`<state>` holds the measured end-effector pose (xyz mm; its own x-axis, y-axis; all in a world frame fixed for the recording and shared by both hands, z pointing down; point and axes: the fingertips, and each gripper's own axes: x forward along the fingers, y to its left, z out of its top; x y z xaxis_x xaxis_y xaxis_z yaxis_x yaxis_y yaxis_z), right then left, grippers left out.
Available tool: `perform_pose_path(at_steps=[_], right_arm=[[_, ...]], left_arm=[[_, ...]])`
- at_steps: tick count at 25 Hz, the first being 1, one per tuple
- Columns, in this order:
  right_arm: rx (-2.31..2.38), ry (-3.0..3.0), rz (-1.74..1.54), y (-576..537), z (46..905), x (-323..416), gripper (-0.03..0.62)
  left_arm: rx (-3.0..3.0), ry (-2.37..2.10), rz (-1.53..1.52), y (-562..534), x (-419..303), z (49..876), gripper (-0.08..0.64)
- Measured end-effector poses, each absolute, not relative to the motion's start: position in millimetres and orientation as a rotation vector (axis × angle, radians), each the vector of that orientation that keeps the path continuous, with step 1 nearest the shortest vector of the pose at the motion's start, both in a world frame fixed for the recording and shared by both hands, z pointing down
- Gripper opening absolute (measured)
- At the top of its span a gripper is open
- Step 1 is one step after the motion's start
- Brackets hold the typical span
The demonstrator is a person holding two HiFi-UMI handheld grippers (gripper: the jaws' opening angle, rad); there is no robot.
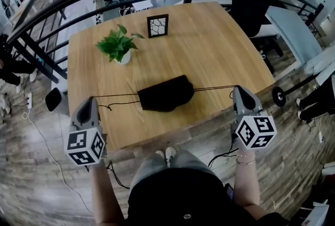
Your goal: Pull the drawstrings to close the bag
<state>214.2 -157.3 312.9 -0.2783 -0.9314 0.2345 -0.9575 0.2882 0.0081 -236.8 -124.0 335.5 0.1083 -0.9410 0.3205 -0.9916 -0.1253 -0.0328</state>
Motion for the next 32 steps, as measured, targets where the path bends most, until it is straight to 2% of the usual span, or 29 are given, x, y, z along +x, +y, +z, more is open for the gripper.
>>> perform_pose_path(at_steps=[12, 32], right_arm=[[1.73, -2.412, 0.301, -157, 323, 209, 0.0], [1.439, -2.401, 0.481, -148, 402, 154, 0.0]], left_arm=[[2.159, -1.918, 0.432, -122, -232, 344, 0.012], [2.242, -1.494, 0.677, -119, -139, 430, 0.012]])
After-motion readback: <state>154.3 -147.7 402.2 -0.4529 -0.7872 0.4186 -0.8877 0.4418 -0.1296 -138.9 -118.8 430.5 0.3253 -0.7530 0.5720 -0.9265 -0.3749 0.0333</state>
